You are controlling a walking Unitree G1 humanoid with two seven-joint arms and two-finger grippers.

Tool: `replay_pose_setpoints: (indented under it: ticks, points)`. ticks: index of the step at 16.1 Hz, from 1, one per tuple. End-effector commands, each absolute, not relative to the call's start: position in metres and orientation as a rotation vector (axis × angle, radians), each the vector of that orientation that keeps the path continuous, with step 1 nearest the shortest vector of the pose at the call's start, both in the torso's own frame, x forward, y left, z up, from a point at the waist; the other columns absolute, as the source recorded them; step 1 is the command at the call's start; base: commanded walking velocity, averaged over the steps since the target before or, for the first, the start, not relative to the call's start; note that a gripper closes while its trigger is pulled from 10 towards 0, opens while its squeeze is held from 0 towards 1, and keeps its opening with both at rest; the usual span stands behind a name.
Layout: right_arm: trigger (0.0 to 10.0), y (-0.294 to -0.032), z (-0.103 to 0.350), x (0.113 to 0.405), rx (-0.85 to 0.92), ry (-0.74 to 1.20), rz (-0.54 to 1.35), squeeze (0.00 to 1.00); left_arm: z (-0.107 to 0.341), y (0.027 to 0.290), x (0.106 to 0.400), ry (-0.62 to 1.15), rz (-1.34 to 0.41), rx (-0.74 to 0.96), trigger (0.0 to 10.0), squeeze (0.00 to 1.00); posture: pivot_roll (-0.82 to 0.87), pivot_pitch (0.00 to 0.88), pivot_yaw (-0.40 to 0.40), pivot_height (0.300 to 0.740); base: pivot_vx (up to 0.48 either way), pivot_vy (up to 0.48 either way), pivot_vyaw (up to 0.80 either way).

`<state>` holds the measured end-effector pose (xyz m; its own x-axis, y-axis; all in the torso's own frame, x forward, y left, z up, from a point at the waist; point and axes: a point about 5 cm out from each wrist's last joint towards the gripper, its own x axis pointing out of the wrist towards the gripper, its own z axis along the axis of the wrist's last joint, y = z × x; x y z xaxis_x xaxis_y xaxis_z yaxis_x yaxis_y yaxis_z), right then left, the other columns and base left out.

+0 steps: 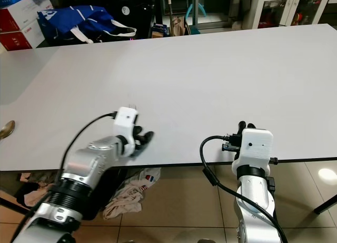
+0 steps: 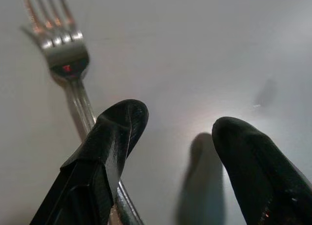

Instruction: Setting the table

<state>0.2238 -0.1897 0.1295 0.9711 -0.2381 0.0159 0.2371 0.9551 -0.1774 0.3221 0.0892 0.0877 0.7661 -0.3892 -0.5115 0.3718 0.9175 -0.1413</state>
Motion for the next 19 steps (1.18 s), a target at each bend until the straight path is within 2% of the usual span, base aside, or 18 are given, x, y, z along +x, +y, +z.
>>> replay_pose_setpoints:
  ticks: [1, 4, 7, 9, 10, 12, 13, 15, 17, 19]
  points:
    - [10.0, -0.186, 0.128, 0.226, -0.175, 0.010, -0.220, 0.00, 0.079, 0.094, 0.319, 0.598, -0.406, -0.028, 10.0, 0.00, -0.12, 0.000, 0.112, 0.740, 0.000, 0.000, 0.00]
    - [10.0, -0.186, 0.128, 0.227, -0.176, 0.011, -0.218, 0.00, 0.098, 0.075, 0.319, 0.493, -0.501, -0.087, 10.0, 0.00, -0.12, 0.000, 0.113, 0.740, 0.000, 0.000, 0.00]
    - [10.0, -0.186, 0.127, 0.226, -0.199, 0.003, -0.216, 0.00, 0.136, 0.050, 0.315, 0.189, -0.628, -0.065, 10.0, 0.00, -0.12, 0.000, 0.111, 0.740, 0.000, 0.000, 0.00]
    - [10.0, -0.187, 0.127, 0.224, -0.263, -0.037, -0.206, 0.00, 0.158, 0.046, 0.309, -0.034, -0.649, -0.025, 10.0, 0.00, -0.12, 0.000, 0.110, 0.740, 0.000, 0.000, 0.00]
    - [10.0, -0.188, 0.126, 0.224, -0.267, -0.041, -0.207, 0.00, 0.160, 0.047, 0.309, -0.058, -0.645, -0.016, 10.0, 0.00, -0.12, 0.000, 0.110, 0.740, 0.000, 0.000, 0.00]
    - [10.0, -0.187, 0.122, 0.222, -0.277, -0.055, -0.215, 0.00, 0.153, 0.074, 0.307, -0.126, -0.545, 0.031, 10.0, 0.00, -0.11, 0.000, 0.115, 0.740, 0.000, 0.000, 0.00]
    - [10.0, -0.185, 0.120, 0.224, -0.275, -0.065, -0.213, 0.00, 0.140, 0.095, 0.305, -0.101, -0.460, 0.063, 10.0, 0.00, -0.10, 0.000, 0.115, 0.740, 0.000, 0.000, 0.00]
    - [10.0, -0.185, 0.118, 0.227, -0.271, -0.083, -0.209, 0.00, 0.118, 0.111, 0.296, -0.033, -0.424, 0.115, 10.0, 0.00, -0.09, 0.000, 0.115, 0.740, 0.000, 0.000, 0.00]
    - [10.0, -0.185, 0.117, 0.230, -0.271, -0.103, -0.202, 0.00, 0.116, 0.112, 0.284, -0.050, -0.441, 0.121, 10.0, 0.00, -0.07, 0.000, 0.108, 0.740, 0.000, 0.000, 0.00]
    - [10.0, -0.185, 0.118, 0.234, -0.257, -0.133, -0.201, 0.00, 0.129, 0.101, 0.291, -0.102, -0.465, 0.091, 10.0, 0.00, -0.06, 0.000, 0.102, 0.740, 0.000, 0.000, 0.00]
